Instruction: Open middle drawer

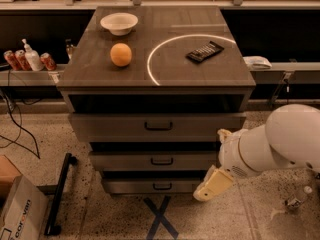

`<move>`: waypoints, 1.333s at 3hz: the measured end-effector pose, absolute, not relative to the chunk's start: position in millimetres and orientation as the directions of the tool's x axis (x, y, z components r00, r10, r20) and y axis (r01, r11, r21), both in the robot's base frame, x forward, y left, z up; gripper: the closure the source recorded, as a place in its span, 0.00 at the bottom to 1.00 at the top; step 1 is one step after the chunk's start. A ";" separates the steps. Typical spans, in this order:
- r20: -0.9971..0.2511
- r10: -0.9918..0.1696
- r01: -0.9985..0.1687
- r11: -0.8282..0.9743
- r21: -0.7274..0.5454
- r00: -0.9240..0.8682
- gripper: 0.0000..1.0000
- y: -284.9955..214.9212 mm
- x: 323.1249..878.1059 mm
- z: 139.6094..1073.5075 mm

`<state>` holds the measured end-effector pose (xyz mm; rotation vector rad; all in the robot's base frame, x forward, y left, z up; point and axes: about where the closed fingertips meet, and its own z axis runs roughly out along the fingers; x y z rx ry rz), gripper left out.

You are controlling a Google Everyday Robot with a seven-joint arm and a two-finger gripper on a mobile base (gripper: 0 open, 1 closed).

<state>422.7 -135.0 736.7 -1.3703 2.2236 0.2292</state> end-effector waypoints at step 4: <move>-0.568 -0.738 -0.902 0.432 0.017 -0.364 0.00 -145.3 452.1 634.4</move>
Offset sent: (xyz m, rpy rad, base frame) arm 0.0158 0.0052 -0.0576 0.0893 0.0610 0.0029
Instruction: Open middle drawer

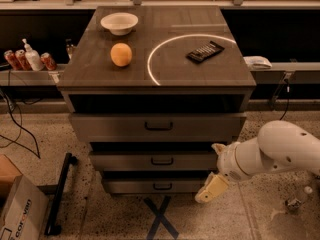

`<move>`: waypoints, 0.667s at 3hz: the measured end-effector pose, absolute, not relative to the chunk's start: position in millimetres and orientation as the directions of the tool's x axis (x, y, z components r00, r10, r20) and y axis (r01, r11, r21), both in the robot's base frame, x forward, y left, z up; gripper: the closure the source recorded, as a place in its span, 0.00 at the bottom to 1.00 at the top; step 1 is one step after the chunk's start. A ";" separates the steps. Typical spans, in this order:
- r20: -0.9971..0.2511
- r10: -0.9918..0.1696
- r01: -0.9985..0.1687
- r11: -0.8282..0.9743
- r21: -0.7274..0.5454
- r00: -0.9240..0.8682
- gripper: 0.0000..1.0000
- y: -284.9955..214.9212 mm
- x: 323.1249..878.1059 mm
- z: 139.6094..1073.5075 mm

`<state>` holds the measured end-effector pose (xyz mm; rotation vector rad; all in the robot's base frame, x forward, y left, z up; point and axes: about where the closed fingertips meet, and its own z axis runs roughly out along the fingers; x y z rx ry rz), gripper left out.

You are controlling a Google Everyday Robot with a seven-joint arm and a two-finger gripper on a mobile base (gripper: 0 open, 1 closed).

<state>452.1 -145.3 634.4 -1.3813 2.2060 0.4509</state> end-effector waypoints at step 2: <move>-0.547 -0.750 -0.903 0.428 0.028 -0.372 0.00 -142.5 449.6 624.5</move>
Offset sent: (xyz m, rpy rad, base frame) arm -0.0046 0.0034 -0.0188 -0.0456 0.0415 0.0009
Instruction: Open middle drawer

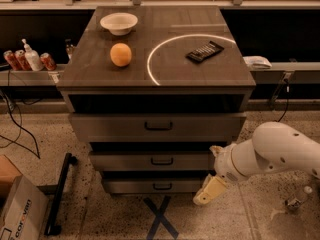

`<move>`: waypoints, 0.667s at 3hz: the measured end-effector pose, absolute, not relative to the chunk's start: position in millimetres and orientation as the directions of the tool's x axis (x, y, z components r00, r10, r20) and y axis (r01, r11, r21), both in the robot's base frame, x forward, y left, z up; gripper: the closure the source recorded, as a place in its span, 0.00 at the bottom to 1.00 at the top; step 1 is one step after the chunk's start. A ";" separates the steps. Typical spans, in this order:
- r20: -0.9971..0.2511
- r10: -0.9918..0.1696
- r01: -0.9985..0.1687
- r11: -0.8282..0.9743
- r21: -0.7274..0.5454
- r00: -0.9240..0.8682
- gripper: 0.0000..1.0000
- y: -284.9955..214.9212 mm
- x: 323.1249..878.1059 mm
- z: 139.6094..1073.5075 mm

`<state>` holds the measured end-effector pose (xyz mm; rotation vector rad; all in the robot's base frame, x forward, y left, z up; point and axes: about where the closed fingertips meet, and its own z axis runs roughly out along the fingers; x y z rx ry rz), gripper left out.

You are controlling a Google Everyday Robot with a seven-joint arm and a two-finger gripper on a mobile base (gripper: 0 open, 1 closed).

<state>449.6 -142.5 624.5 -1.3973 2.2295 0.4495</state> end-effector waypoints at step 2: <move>-0.465 -0.802 -0.898 0.438 -0.035 -0.374 0.00 -127.8 457.0 576.5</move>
Offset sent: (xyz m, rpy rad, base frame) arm 0.0129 0.0156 -0.0814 -0.1304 -0.0464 -0.0372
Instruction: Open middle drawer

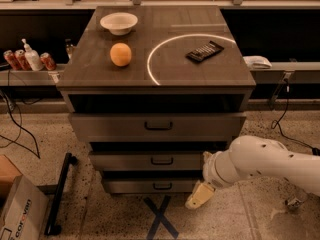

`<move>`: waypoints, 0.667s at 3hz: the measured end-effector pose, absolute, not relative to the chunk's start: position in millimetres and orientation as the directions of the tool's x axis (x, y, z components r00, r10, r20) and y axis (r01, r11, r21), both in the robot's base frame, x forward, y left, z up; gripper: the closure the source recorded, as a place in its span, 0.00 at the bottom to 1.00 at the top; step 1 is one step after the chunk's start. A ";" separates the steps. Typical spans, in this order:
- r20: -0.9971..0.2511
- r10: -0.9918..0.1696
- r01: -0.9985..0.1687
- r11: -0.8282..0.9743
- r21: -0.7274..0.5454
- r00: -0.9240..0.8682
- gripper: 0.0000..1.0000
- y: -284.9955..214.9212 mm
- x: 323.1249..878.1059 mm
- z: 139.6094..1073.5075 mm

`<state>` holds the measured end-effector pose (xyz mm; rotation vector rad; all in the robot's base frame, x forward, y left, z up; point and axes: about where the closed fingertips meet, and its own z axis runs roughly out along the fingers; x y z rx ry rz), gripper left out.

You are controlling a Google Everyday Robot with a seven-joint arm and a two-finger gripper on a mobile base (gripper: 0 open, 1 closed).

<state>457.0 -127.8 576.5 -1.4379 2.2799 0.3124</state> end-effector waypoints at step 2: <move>-0.573 -0.723 -0.870 0.492 -0.035 -0.387 0.00 -127.7 481.1 530.0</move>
Offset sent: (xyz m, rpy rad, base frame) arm 0.0358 -0.0053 -0.0662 0.1715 -0.0876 -0.0921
